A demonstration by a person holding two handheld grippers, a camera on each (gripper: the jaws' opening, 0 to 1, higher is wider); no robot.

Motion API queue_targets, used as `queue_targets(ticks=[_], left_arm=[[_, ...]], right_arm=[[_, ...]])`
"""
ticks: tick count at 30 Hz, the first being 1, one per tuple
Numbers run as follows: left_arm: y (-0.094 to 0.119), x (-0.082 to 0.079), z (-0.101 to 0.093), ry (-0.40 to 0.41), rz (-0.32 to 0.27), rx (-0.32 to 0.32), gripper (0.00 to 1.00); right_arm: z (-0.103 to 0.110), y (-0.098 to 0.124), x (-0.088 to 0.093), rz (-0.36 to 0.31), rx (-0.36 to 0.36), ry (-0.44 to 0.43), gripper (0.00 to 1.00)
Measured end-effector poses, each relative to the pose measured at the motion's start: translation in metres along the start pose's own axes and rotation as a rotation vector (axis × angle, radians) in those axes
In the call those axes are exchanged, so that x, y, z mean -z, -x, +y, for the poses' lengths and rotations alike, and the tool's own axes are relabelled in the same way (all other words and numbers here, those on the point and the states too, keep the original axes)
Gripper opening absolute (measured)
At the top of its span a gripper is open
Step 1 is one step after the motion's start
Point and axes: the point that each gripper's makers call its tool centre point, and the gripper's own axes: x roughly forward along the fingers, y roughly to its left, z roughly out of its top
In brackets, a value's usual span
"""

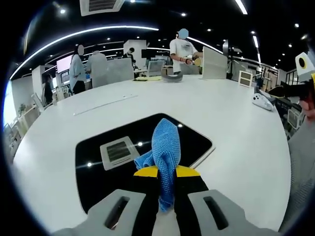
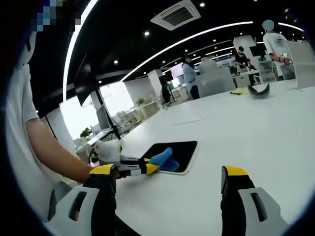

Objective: Wipe the mirror surface with the cleaning cloth until all visible marks leave the cleaned area.

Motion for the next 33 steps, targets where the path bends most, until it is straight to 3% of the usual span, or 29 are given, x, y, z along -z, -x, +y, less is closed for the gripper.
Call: queue_targets(ticks=[3, 33], left_arm=[[-0.002, -0.002, 0.009, 0.022, 0.002, -0.018, 0.07], [-0.012, -0.008, 0.028, 0.001, -0.006, -0.024, 0.07]], right_arm=[[0.001, 0.0, 0.001, 0.004, -0.001, 0.001, 0.87], [0.001, -0.003, 0.002, 0.01, -0.003, -0.004, 0.87]])
